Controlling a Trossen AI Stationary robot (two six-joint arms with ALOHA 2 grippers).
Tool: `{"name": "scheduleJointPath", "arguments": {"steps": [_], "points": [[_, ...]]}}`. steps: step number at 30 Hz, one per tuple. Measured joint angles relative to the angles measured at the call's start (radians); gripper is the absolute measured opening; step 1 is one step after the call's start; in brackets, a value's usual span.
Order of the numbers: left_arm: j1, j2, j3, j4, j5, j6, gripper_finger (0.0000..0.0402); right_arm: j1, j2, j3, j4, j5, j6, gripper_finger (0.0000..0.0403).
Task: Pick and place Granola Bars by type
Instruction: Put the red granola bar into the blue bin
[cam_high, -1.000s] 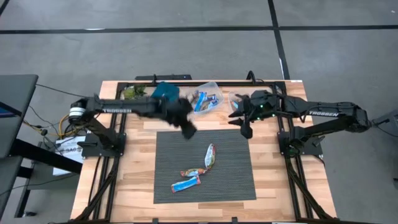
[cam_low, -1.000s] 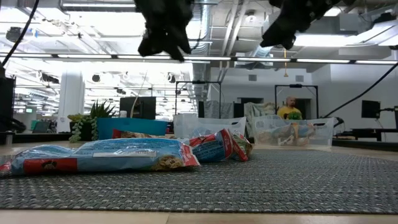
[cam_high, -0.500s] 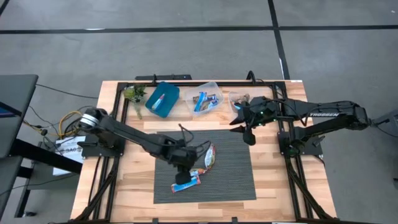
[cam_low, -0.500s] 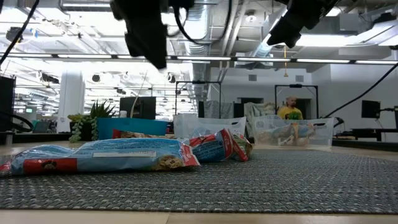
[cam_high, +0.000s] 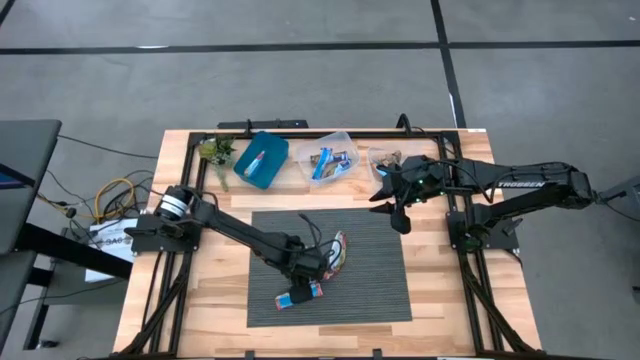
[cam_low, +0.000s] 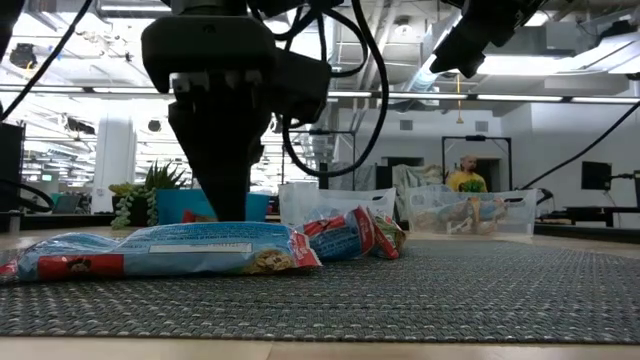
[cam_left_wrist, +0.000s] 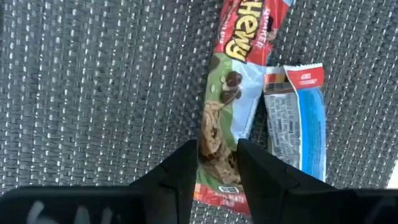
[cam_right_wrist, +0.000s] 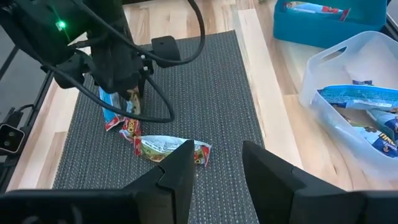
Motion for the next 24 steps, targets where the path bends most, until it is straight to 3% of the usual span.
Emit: {"name": "scheduleJointPath", "arguments": {"steps": [4,10,13,24], "points": [[0.000,0.001,0.000,0.007,0.007,-0.002,0.0095,0.000,0.000,0.000,-0.011,-0.030,-0.013,0.0126],[0.001,0.000,0.000,0.016,0.041,-0.005,0.0020,-0.003,0.000,0.000,-0.010,-0.292,-0.085,0.0126],[0.004,0.000,0.000,0.021,0.044,-0.013,0.0011,-0.017,0.000,0.000,-0.009,-0.390,-0.102,0.0126],[0.077,-0.032,0.066,-0.037,0.012,-0.053,0.0002,-0.078,0.000,0.000,-0.006,-0.415,-0.107,0.0126]]}}
